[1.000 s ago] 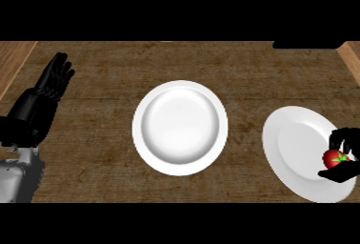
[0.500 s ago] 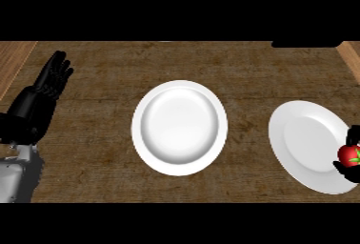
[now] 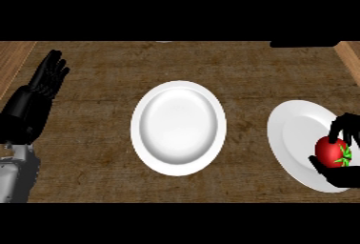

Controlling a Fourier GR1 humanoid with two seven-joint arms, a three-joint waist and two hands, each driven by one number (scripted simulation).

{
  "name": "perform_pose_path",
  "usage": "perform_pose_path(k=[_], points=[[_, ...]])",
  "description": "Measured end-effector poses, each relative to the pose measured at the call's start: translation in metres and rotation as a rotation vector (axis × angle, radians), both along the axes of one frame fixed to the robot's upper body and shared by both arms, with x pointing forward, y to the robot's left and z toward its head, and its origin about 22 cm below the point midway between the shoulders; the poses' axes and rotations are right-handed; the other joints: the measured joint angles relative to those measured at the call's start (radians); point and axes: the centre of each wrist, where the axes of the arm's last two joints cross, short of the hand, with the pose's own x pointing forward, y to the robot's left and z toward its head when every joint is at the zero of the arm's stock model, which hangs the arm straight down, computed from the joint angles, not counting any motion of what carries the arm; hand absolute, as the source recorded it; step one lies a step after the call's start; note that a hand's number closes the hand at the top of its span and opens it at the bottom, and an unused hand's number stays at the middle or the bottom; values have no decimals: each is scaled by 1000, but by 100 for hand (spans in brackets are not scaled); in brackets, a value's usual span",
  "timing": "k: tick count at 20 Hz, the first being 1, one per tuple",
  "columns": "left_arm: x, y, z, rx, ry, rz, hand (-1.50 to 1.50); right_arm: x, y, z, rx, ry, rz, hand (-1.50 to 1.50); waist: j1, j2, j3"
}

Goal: Pick the tomato from the plate and place it in the plate

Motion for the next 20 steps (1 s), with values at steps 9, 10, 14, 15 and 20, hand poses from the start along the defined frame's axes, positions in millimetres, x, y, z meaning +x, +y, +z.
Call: perform_pose_path(k=[9, 10, 14, 15, 20], points=[[0, -11, -10, -7, -4, -28, 0, -4, 82, 40, 116, -26, 139, 150, 19, 6, 0], [2, -9, -9, -7, -5, -27, 0, -2, 93, 44, 122, -21, 142, 150, 21, 6, 0], [1, -11, -7, -6, -9, -31, 0, 13, 138, 48, 160, -1, 172, 150, 27, 7, 0], [1, -11, -8, -2, -9, -33, 0, 20, 146, 47, 169, 10, 179, 150, 28, 8, 0], [5, -15, -2, -1, -6, -37, 0, 47, 201, 43, 200, 60, 197, 150, 31, 9, 1]])
